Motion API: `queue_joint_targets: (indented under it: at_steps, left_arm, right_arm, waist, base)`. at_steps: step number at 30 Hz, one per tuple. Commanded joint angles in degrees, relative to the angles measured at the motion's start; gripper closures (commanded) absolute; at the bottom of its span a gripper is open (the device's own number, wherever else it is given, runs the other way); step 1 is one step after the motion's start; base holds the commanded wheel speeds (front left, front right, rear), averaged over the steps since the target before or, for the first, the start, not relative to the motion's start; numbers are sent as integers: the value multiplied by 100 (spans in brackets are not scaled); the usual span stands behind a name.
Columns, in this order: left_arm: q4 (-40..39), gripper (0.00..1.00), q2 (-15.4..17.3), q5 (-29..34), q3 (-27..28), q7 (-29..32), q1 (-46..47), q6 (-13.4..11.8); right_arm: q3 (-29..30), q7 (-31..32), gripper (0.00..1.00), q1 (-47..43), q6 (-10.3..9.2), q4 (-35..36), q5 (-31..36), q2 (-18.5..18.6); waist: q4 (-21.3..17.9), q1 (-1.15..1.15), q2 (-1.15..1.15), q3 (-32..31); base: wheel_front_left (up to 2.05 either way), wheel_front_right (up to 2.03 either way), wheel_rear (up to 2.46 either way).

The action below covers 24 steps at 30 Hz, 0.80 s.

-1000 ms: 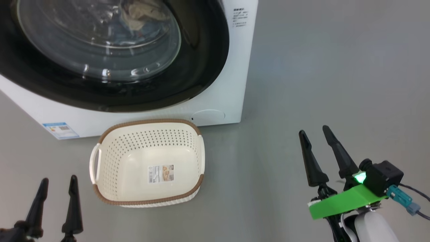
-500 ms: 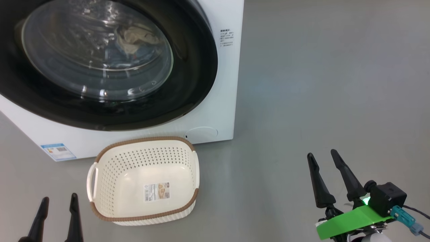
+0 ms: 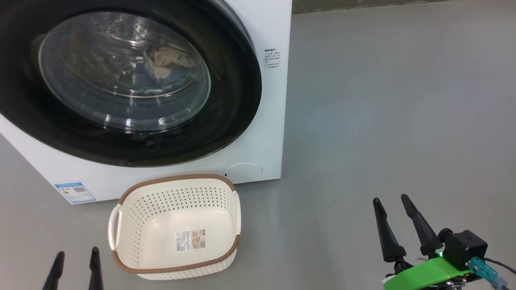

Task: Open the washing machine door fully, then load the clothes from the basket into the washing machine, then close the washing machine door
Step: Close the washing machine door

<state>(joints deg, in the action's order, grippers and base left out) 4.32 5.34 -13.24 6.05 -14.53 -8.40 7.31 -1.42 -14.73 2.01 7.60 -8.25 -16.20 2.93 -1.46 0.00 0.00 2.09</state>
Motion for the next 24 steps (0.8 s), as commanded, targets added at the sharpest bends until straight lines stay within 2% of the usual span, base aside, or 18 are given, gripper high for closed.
queue_joint_targets:
  at_steps: [1,24]
  left_arm:
    - [-102,0,51,42,215,-47,59,18]
    - [-33,0,-69,184,226,-47,-4,18]
  right_arm:
    - [-131,-27,0,46,-11,117,92,-5]
    - [-7,-27,0,92,-11,-297,340,-5]
  waist:
    - [18,0,0,-19]
    - [95,0,0,-117]
  base:
    - [0,0,0]
    - [0,0,0]
